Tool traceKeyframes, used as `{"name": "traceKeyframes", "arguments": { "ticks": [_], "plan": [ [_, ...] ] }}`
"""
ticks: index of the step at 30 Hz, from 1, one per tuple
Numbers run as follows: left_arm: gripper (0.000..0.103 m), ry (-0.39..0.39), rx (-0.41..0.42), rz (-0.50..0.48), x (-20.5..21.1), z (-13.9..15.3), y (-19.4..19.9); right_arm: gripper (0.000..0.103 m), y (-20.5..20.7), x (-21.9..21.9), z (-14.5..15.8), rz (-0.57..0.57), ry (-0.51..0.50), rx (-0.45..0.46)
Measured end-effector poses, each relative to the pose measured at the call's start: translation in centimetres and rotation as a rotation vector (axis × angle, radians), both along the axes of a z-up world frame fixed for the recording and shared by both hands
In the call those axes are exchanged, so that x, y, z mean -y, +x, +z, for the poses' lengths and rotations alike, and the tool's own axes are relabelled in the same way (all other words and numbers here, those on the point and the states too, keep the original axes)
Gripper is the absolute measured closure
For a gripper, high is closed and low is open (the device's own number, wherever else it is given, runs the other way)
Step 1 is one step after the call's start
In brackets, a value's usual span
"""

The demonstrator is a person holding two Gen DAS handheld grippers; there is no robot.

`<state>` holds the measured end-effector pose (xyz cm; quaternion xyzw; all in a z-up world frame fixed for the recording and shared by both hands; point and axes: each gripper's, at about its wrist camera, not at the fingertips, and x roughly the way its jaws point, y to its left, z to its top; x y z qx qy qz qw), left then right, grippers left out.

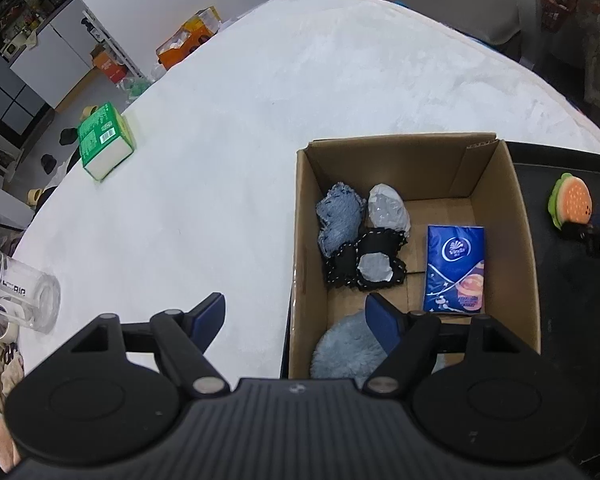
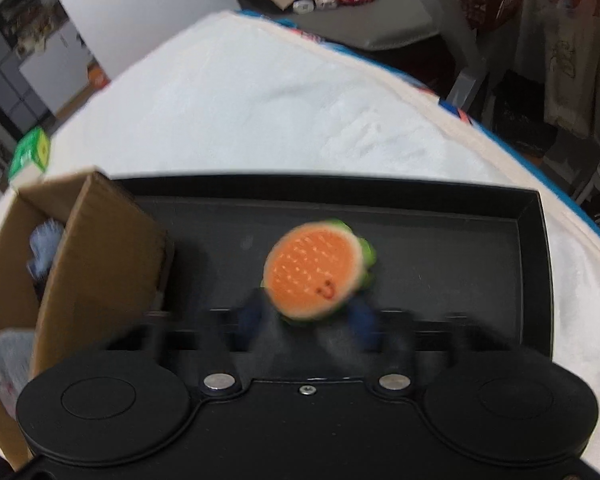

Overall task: Organize soft objects
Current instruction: 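Lower the right tool onto the burger plush on the tray and grasp it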

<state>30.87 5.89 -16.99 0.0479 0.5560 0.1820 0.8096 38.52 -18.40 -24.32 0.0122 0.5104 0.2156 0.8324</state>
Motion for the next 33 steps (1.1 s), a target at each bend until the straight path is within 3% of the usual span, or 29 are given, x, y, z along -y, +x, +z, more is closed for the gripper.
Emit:
{"name": "traceKeyframes", "arguments": {
  "ticks": [4, 10, 22, 27, 29, 30, 31, 32, 33],
  "plan": [
    [0.027, -0.011, 0.008, -0.017, 0.1, 0.2, -0.1, 0.089, -1.3, 0.3, 0.6, 0.027, -0.059, 0.033],
    [0.027, -0.029, 0.015, -0.014, 0.0, 0.2, -0.5, 0.100, -1.9, 0.9, 1.4, 0.033, -0.047, 0.036],
    [0.027, -0.057, 0.047, -0.006, -0.6, 0.9, -1.8, 0.103, -2.5, 3.0, 3.2, -0.007, 0.066, -0.006],
    [0.027, -0.071, 0.051, 0.002, -1.0, 0.7, -2.0, 0.103, -2.6, 3.1, 3.3, -0.007, 0.061, -0.016],
    [0.027, -0.075, 0.051, -0.002, -1.1, 0.6, -2.0, 0.098, -2.3, 3.1, 3.1, -0.026, 0.052, -0.037],
    [0.027, -0.076, 0.052, -0.003, -1.1, 0.6, -2.0, 0.089, -2.3, 3.1, 3.1, -0.035, 0.047, -0.032],
    [0.027, -0.078, 0.052, -0.005, -1.1, 0.6, -2.0, 0.070, -2.2, 2.9, 3.2, -0.041, 0.036, -0.025],
    [0.027, -0.078, 0.053, -0.005, -1.2, 0.6, -2.0, 0.058, -2.2, 2.7, 3.2, -0.044, 0.030, -0.014],
    [0.027, -0.078, 0.053, -0.005, -1.3, 0.6, -1.9, 0.040, -2.1, 2.5, 3.2, -0.046, 0.027, 0.000]
  ]
}}
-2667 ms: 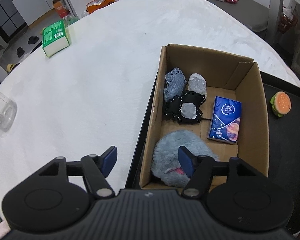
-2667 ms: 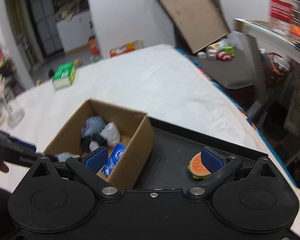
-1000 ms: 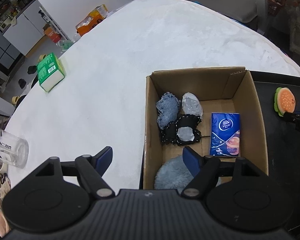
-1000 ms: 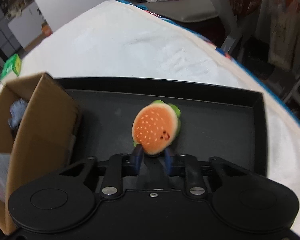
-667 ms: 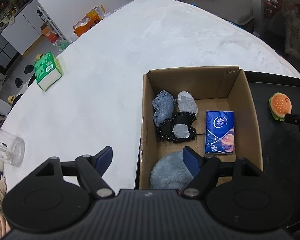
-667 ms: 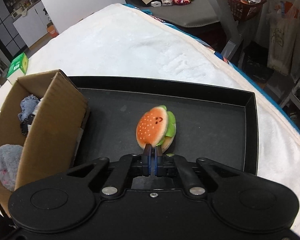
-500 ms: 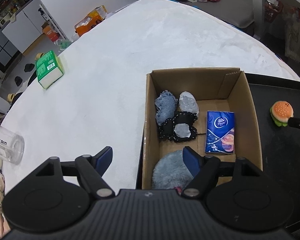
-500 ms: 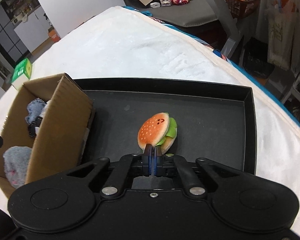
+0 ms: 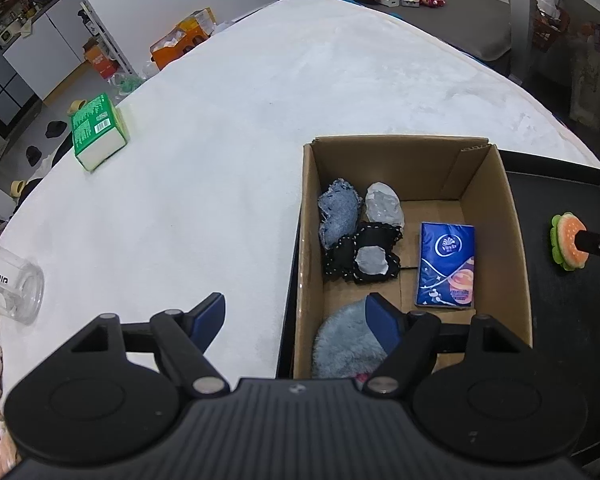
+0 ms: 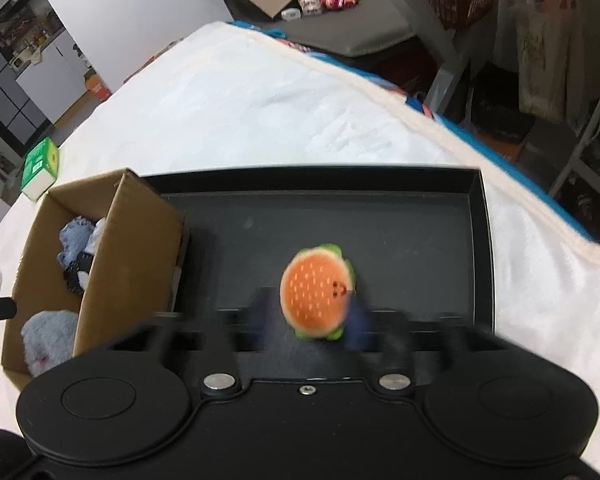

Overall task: Organize soft objects
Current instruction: 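Lower the right tool onto the burger plush on the tray and grasp it, then lift the burger plush with the right tool and carry it over the box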

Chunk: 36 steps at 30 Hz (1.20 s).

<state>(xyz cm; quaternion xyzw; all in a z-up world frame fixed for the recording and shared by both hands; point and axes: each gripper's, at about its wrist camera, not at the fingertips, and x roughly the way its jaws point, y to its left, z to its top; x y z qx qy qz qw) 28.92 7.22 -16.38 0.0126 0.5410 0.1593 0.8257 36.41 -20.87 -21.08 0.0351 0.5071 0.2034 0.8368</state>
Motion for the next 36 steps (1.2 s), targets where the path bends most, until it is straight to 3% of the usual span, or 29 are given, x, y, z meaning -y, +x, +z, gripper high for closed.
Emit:
{"name": "traceKeyframes", "arguments": {
  "ticks": [4, 11, 14, 18, 20, 26, 36],
  "plan": [
    [0.027, 0.004, -0.003, 0.005, -0.4, -0.1, 0.3, 0.028, 0.6, -1.1, -0.8, 0.001, -0.023, 0.002],
    [0.027, 0.004, -0.021, -0.008, -0.2, -0.8, 1.1, 0.028, 1.3, -1.9, -2.5, 0.003, -0.078, 0.002],
    [0.027, 0.006, -0.031, -0.013, 0.0, -1.2, 1.4, 0.035, 1.3, -1.9, -2.9, 0.009, -0.086, -0.014],
    [0.027, 0.003, -0.041, -0.015, 0.2, -1.6, 1.7, 0.060, 1.1, -2.2, -3.5, 0.032, -0.116, -0.039],
    [0.027, 0.003, -0.042, -0.018, 0.3, -1.6, 1.7, 0.063, 1.1, -2.1, -3.4, 0.040, -0.113, -0.030],
    [0.027, -0.001, -0.032, -0.013, -0.1, -1.4, 1.2, 0.066, 0.3, -1.7, -2.2, 0.027, -0.096, -0.044],
    [0.027, -0.031, 0.006, -0.007, -1.4, -0.7, -0.1, 0.066, -1.0, -2.3, 1.4, 0.073, -0.073, 0.013]
  ]
}}
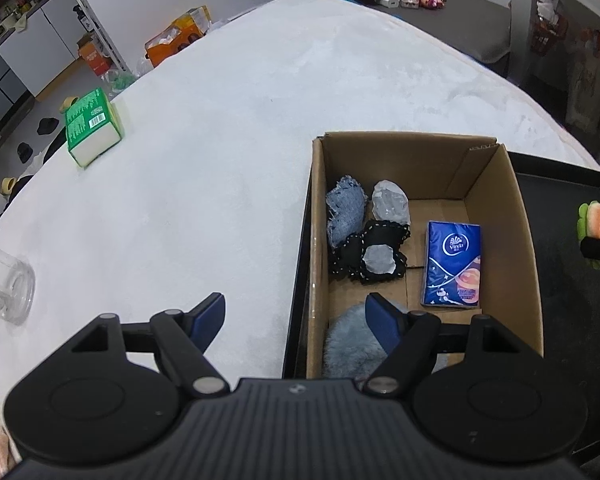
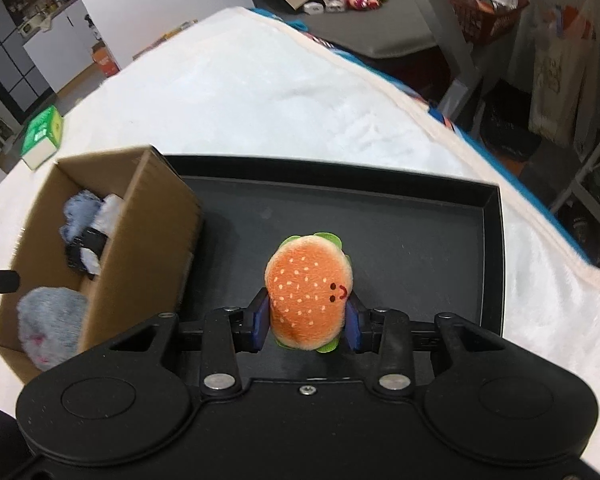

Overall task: Organize soft objects
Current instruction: 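Lift the burger plush with the right tool and carry it over the box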

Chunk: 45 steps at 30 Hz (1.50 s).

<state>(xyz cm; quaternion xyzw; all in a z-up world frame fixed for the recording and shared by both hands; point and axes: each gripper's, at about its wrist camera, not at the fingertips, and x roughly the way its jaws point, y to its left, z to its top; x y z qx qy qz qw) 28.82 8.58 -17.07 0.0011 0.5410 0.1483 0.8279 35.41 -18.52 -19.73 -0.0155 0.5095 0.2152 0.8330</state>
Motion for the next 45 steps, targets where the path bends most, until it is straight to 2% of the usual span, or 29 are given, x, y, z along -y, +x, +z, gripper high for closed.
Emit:
{"name": "traceKeyframes", "arguments": {
  "ticks": [11, 17, 22, 25, 29, 32, 37, 41, 45],
  "plan": [
    [0.031, -0.050, 0.050, 0.009, -1.5, -0.3, -1.0, 0.066, -0.9, -2.1, 4.5, 0.073, 0.016, 0.061],
    [0.037, -0.043, 0.046, -0.015, -2.0, -0.9, -1.2, 0.066, -1.4, -4.6, 6.4, 0.130, 0.010, 0.082],
    [0.049, -0.043, 0.038, -0.035, -2.3, -1.3, -0.7, 0.066, -2.2, -6.7, 7.5, 0.193, -0.010, 0.096],
    [0.051, -0.045, 0.030, -0.046, -2.4, -1.7, -0.2, 0.066, -2.7, -8.1, 8.0, 0.234, -0.026, 0.105],
    [0.056, -0.040, 0.012, -0.071, -2.3, -2.2, 0.2, 0.066, -3.3, -10.0, 8.2, 0.290, -0.046, 0.098],
    [0.065, -0.033, -0.007, -0.093, -2.0, -2.7, 0.6, 0.066, -3.8, -11.3, 7.9, 0.335, -0.068, 0.081],
    [0.081, -0.064, -0.032, -0.094, -1.7, -3.6, 1.0, 0.066, -4.8, -13.4, 6.8, 0.392, -0.108, 0.039],
    [0.088, -0.083, -0.050, -0.102, -1.4, -4.4, 1.1, 0.066, -5.7, -14.8, 5.8, 0.429, -0.145, 0.011],
    [0.091, -0.097, -0.065, -0.097, -1.2, -5.1, 1.1, 0.066, -6.0, -16.0, 5.0, 0.453, -0.176, -0.019]
  ]
}}
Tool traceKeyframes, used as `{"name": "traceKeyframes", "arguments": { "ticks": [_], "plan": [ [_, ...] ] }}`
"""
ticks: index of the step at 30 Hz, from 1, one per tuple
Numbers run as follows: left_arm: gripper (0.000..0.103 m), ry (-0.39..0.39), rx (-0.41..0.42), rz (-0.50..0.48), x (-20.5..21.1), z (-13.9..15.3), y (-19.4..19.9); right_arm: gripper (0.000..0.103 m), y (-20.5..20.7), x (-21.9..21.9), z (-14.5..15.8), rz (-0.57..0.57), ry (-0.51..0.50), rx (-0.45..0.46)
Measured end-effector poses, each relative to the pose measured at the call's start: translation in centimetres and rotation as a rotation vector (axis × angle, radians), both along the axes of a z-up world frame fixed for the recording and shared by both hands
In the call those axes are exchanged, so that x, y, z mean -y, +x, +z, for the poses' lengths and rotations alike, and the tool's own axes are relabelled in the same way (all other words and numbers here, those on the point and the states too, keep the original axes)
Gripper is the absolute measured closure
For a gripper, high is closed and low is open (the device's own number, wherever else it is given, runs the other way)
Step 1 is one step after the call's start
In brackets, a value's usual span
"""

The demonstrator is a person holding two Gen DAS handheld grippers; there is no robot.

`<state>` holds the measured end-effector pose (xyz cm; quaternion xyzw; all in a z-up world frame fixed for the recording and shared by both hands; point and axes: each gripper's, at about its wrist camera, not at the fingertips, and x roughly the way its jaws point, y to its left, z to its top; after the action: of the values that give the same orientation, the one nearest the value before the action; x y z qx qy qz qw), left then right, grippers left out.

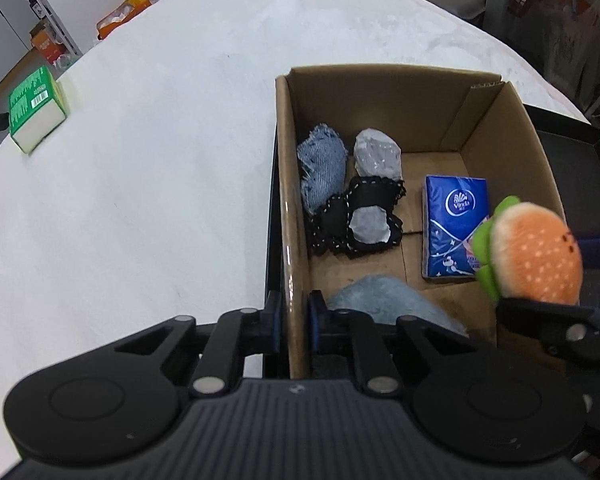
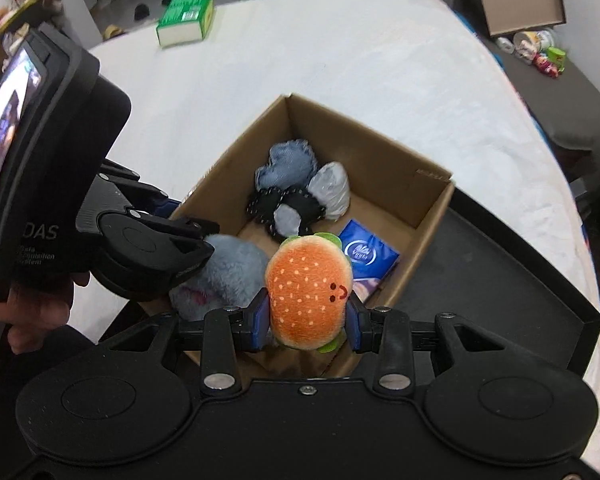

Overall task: Organize soft objects
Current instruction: 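Lift the burger plush with the right tool and carry it over the box, then open the right tool to drop the burger plush into the box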

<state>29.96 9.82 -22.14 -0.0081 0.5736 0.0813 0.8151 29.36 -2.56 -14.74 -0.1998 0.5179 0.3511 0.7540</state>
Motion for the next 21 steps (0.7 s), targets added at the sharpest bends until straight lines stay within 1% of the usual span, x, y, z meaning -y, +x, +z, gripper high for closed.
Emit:
{"name": "traceKeyframes", "arguments": {
  "ticks": [4, 12, 17, 21],
  "plan": [
    [0.093, -0.009, -0.005, 0.011, 0.0, -0.4, -0.1, 0.066, 0.1, -0.6, -0.9, 0.000, -0.028, -0.029],
    [0.094, -0.020, -0.003, 0.019, 0.0, -0.5, -0.2, 0.065, 0.2, -0.9, -2.6, 0.017, -0.088, -0.066],
    [0.094, -0.036, -0.003, 0.027, -0.3, -0.5, -0.1, 0.062, 0.4, -1.2, -3.2, 0.037, -0.102, -0.069],
    [0.094, -0.044, -0.001, 0.033, -0.5, -0.6, -0.2, 0.059, 0.8, -1.2, -3.5, 0.021, -0.090, -0.082]
  ]
}}
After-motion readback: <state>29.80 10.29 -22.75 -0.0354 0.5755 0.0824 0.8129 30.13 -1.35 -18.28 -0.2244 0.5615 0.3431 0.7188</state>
